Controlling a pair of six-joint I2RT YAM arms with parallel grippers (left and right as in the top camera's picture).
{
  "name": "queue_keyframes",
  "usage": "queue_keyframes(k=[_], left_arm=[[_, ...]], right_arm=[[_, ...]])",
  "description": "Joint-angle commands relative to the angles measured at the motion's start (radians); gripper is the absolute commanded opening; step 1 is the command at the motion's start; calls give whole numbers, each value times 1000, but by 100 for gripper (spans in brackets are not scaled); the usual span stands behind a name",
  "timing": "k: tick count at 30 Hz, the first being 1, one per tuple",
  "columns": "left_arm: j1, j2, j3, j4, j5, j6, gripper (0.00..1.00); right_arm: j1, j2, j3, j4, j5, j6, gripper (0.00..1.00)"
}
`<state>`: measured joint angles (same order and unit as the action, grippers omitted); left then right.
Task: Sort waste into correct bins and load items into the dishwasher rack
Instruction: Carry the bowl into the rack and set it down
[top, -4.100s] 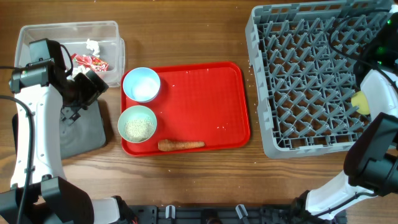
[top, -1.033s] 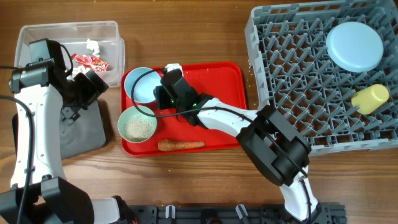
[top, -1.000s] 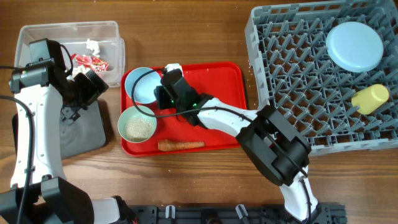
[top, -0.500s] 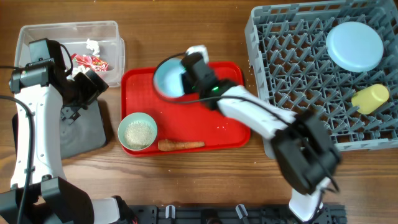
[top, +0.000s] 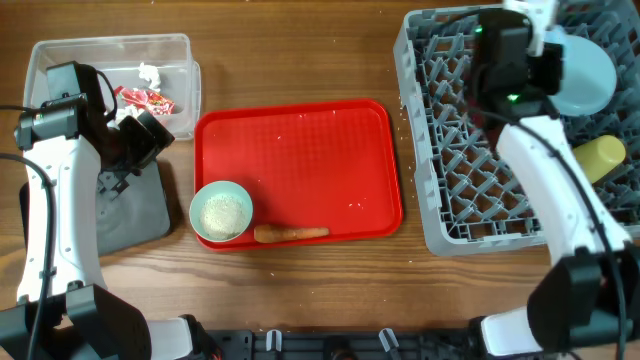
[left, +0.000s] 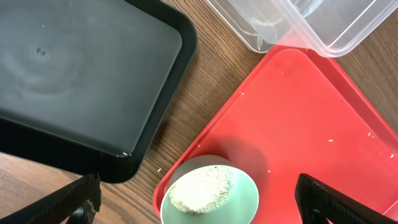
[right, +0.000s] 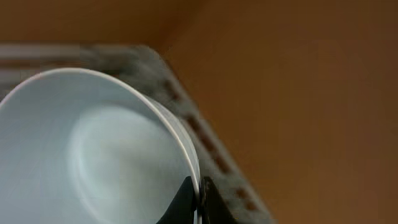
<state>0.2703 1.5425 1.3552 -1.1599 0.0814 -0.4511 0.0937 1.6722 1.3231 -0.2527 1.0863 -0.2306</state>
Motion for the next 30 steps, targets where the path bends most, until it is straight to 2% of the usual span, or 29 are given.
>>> queue_keyframes(k=[1, 5, 10, 15, 19, 20, 21, 23, 24, 28, 30], left_arm=[[2, -18, 12, 3, 16, -2, 100], [2, -18, 12, 3, 16, -2, 100], [2, -18, 12, 4, 16, -2, 100], [2, -18, 12, 4, 16, -2, 100], [2, -18, 12, 5, 16, -2, 100], [2, -18, 12, 5, 16, -2, 100], [2, -18, 12, 5, 16, -2, 100], [2, -18, 12, 5, 16, -2, 100], [2, -18, 12, 5, 16, -2, 100], [2, -18, 12, 5, 16, -2, 100], [2, -18, 12, 5, 16, -2, 100]], right_arm=[[-58, 111, 5, 72, 155, -150, 4], [-61, 220, 5, 200, 155, -250, 4], [-33, 335, 5, 214, 147, -237, 4], [41, 348, 5, 215, 144, -185, 4], [84, 348, 5, 210, 147, -187, 17], [93, 348, 5, 207, 147, -187, 25], [105, 348, 5, 207, 148, -187, 36], [121, 346, 5, 208, 148, -185, 71], [129, 346, 5, 208, 148, -186, 78], [145, 310, 5, 198, 148, -179, 83], [145, 243, 5, 165, 113, -130, 88]])
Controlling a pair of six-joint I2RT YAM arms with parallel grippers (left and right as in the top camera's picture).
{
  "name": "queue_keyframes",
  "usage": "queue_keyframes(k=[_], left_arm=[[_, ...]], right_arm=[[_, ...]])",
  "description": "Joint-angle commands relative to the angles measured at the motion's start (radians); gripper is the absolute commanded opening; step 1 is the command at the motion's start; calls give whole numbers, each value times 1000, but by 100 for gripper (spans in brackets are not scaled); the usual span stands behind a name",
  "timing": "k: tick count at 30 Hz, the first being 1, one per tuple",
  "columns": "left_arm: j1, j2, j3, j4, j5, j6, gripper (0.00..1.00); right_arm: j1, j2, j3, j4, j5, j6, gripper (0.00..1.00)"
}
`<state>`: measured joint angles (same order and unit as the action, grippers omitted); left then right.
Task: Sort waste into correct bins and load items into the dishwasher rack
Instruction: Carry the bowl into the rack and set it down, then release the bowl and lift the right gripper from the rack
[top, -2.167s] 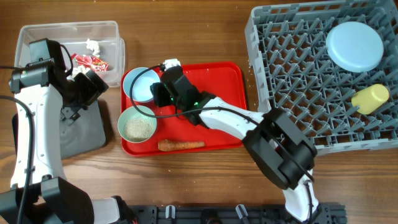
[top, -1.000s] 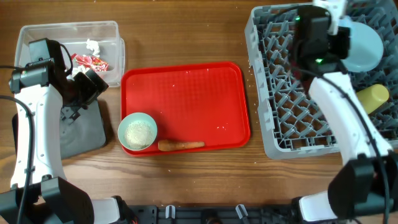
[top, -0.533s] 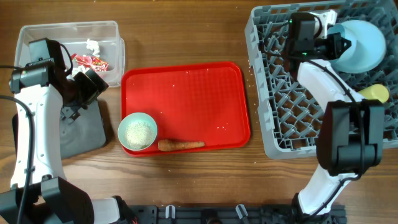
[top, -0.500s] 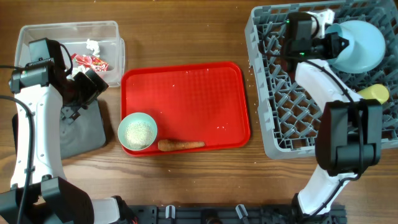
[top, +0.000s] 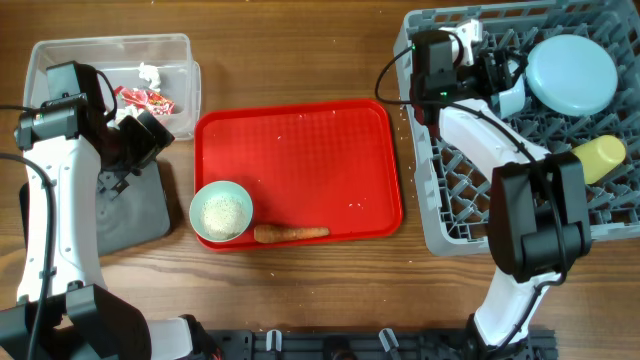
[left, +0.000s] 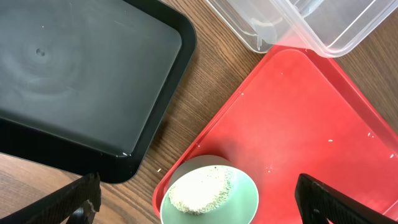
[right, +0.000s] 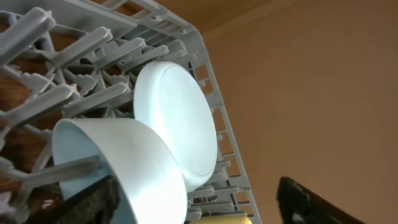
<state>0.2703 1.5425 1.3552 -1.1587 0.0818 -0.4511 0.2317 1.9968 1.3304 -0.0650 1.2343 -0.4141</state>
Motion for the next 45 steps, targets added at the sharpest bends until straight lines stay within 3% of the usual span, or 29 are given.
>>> queue_keyframes(k=[1, 6, 10, 11, 13, 17, 19, 22, 23, 33, 45], left_arm=[[2, -18, 12, 3, 15, -2, 100], [2, -18, 12, 2, 15, -2, 100], [2, -18, 12, 3, 15, -2, 100], [2, -18, 12, 2, 15, -2, 100], [2, -18, 12, 3, 15, -2, 100], [2, -18, 12, 2, 15, -2, 100], [2, -18, 12, 2, 15, -2, 100], [2, -18, 12, 2, 15, -2, 100], [2, -18, 12, 2, 15, -2, 100], [2, -18, 12, -9, 15, -2, 100], [2, -18, 12, -9, 15, -2, 100]], right_arm=[[6, -127, -2, -63, -102, 66, 88], [3, -343, -2, -277, -490, 159, 89], [-27, -381, -2, -334, -546, 156, 89], [-47, -381, -2, -364, -565, 184, 89], [-116, -381, -2, -454, -642, 388, 86], [-293, -377, -2, -534, -975, 613, 59], [-373, -370, -2, -538, -1066, 658, 53], [-445, -319, -2, -561, -1176, 634, 11], [-447, -279, -2, -560, -1163, 635, 8], [-467, -155, -2, -414, -1038, 650, 5], [-491, -101, -3, -445, -998, 623, 5]])
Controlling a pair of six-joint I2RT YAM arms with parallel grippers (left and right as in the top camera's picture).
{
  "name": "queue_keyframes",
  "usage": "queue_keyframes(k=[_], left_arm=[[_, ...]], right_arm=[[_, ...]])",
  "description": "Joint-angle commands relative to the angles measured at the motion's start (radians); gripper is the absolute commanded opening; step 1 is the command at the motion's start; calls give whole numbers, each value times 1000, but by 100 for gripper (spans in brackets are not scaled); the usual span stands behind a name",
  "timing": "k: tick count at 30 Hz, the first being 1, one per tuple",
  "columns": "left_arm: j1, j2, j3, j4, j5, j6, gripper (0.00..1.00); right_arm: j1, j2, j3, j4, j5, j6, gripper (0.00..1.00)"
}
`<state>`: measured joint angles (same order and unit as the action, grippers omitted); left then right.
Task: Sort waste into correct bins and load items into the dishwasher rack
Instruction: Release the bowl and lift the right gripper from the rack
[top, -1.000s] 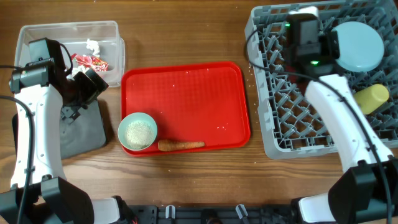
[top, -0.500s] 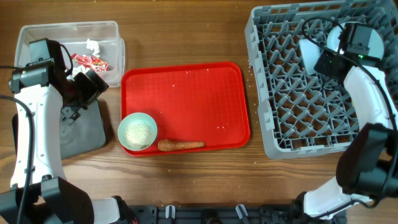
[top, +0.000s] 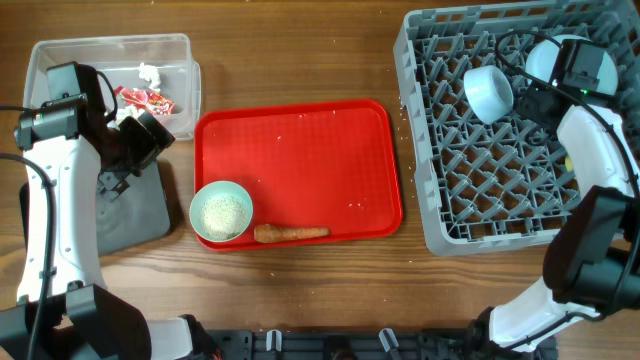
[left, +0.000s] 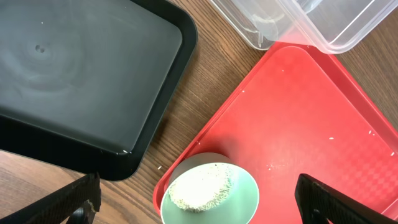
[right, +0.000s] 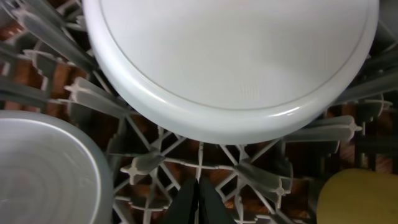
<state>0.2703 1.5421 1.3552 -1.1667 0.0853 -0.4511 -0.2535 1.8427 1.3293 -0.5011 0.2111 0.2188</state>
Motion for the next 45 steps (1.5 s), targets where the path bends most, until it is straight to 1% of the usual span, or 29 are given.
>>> queue_keyframes(k=[1, 5, 7, 9, 16, 22, 23, 26, 28, 31, 34, 38, 42, 45], left_arm=[[2, -18, 12, -1, 11, -2, 100], [2, -18, 12, -1, 11, -2, 100], [2, -18, 12, -1, 12, -2, 100], [2, -18, 12, -1, 12, -2, 100], [2, -18, 12, -1, 12, -2, 100], [2, -18, 12, -1, 11, -2, 100], [2, -18, 12, -1, 12, -2, 100], [2, -18, 12, -2, 12, -2, 100], [2, -18, 12, -2, 12, -2, 100], [2, -18, 12, -5, 12, -2, 100], [2, -18, 12, -5, 11, -2, 100], [2, -18, 12, -5, 11, -2, 100], [2, -18, 12, -5, 11, -2, 100], [2, -18, 12, -5, 11, -2, 100]], right_arm=[[-6, 66, -2, -10, 25, -10, 5], [-6, 98, -2, -2, 25, -10, 6], [-6, 99, -2, 29, 26, -10, 11], [-6, 99, -2, 68, 25, -8, 14], [-6, 99, -2, 150, 37, -6, 14], [-6, 98, -2, 251, 139, -2, 15], [-6, 98, -2, 267, 161, -2, 18], [-6, 95, -2, 314, 190, -3, 19], [-6, 82, -2, 344, 218, -2, 19], [-23, 10, -2, 420, 246, -7, 25], [-58, -34, -2, 456, 246, -7, 25], [-118, -49, -2, 454, 246, -7, 26], [-174, -53, -2, 418, 245, 6, 26], [-185, -61, -2, 368, 240, 10, 30]])
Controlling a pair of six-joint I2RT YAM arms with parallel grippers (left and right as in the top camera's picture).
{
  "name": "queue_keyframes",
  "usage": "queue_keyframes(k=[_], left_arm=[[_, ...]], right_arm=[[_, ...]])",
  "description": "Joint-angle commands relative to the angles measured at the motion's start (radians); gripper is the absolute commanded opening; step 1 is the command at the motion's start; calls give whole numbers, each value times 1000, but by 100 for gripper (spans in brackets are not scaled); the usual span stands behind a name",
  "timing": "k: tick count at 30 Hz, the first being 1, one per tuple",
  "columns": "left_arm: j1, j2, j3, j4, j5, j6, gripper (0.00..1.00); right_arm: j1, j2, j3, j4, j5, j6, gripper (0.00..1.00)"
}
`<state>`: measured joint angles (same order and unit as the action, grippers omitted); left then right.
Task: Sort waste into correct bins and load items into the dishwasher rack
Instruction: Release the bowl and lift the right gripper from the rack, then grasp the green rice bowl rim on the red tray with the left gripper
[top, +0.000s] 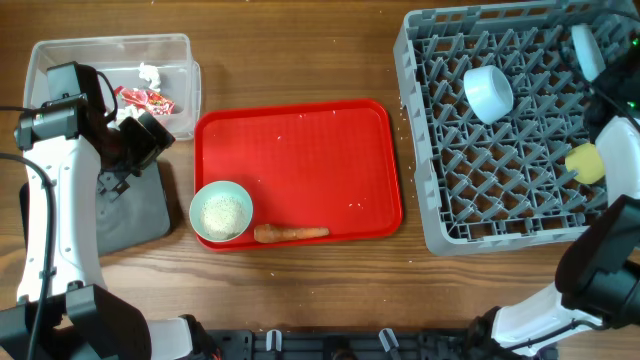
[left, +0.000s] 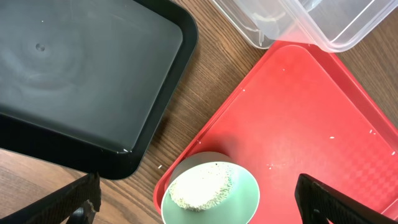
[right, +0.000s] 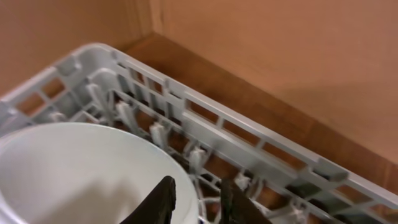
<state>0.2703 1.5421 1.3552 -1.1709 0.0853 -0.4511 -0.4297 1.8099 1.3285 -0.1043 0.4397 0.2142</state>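
Note:
A green bowl of rice (top: 221, 212) and a carrot (top: 290, 233) sit at the near edge of the red tray (top: 300, 150). In the grey dishwasher rack (top: 450, 200) a small white bowl (top: 488, 92) stands next to a pale blue plate (top: 585, 48) set on edge. My right gripper (right: 196, 199) is open a little, its fingers astride the plate's rim (right: 93, 162). Open wide, my left gripper (left: 198, 202) hangs high above the rice bowl (left: 210, 193) with nothing in it.
A clear bin (top: 60, 60) holding wrappers and paper stands at the back left, and a black tray (top: 140, 210) lies in front of it. A yellow object (top: 583, 162) rests in the rack's right side. My right arm (top: 625, 120) reaches along the table's right edge.
The plate lay nearly flat in the rack and now stands on edge at the far right. My right gripper was shut above it and is now slightly open over its rim. The left arm stayed still.
My right gripper was shut on the plate's rim over the rack. Then it was open wide, the plate lying in the rack beside the small bowl. Later it was shut just above the plate. Now the plate stands upright. The left gripper stayed open over the tray throughout.

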Motion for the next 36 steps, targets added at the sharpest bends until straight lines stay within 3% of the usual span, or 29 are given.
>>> queue_keyframes(k=[1, 6, 11, 12, 18, 21, 24, 29, 32, 36], left_arm=[[2, -18, 12, -1, 11, -2, 100], [2, -18, 12, -1, 11, -1, 100], [2, -18, 12, 2, 11, -2, 100], [2, -18, 12, 8, 12, -2, 100], [-16, -18, 12, -8, 42, -1, 100], [-96, -18, 12, -31, 37, 2, 100], [-196, -18, 1, -46, 37, -6, 100], [-387, -16, -87, -32, 2, -143, 100], [-493, -16, -182, 51, -12, -212, 100], [-610, -16, -305, 208, -15, -220, 96]], right_arm=[[-8, -37, -1, -46, -9, 14, 33], [-8, -150, -1, -186, -227, 13, 35], [18, -307, -1, -476, -431, -51, 60], [27, -323, -1, -507, -462, -59, 61], [255, -400, -1, -789, -598, -61, 68], [437, -400, -1, -858, -635, -95, 69], [542, -400, -1, -867, -641, -14, 72], [557, -400, -1, -935, -644, -11, 86], [557, -400, -1, -951, -644, -16, 87], [557, -400, -1, -951, -644, -17, 87]])
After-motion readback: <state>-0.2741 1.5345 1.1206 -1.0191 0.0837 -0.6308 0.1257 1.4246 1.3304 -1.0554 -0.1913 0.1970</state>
